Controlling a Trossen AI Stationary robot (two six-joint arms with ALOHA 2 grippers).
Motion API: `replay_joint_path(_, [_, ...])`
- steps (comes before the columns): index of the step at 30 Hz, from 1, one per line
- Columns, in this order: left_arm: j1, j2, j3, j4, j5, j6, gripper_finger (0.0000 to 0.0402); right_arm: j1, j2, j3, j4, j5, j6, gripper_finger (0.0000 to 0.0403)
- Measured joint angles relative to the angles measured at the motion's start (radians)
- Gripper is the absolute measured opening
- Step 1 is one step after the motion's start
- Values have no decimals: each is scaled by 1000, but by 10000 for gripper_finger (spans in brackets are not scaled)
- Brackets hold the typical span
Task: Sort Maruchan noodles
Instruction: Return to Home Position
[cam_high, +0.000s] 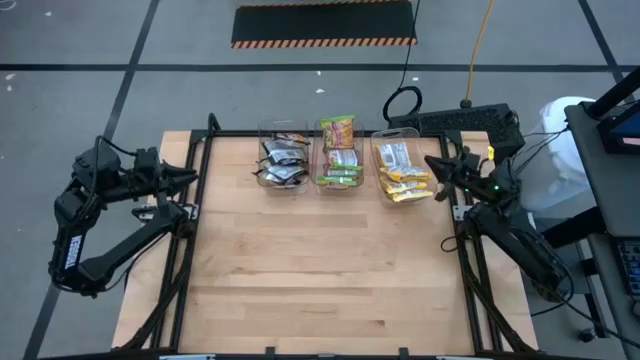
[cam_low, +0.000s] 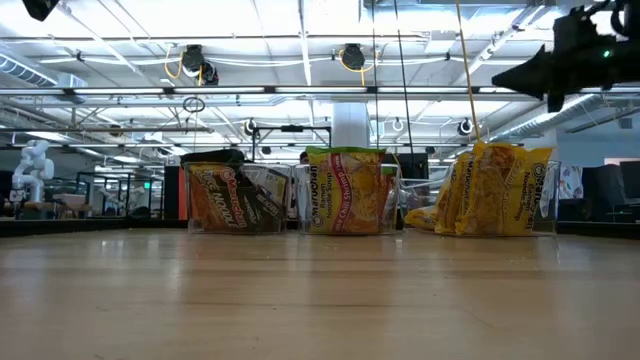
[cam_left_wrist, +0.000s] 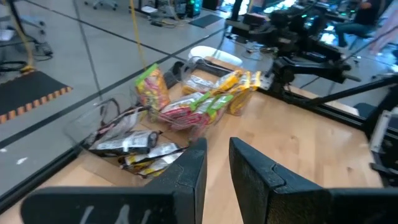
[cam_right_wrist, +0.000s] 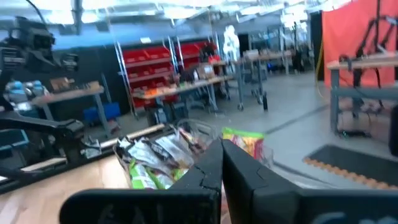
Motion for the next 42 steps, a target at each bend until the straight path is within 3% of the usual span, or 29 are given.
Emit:
replay_joint_path(7, [0, 0, 0, 0, 13, 26, 74, 0, 0, -139, 216, -23, 5, 0])
replay_joint_path(26, [0, 0, -16, -3, 17, 140, 74, 0, 1, -209, 234, -21, 5, 0])
replay_joint_path(30, [0, 0, -103, 33, 69, 136, 74, 0, 1, -210, 247, -20, 22, 0])
replay_joint_path(36, [0, 0, -299, 288, 169, 110, 74, 0, 1, -210, 271, -20, 60, 0])
replay_joint_path(42, [0, 0, -485, 524, 178, 52, 74, 0, 1, -210, 271, -19, 61, 0])
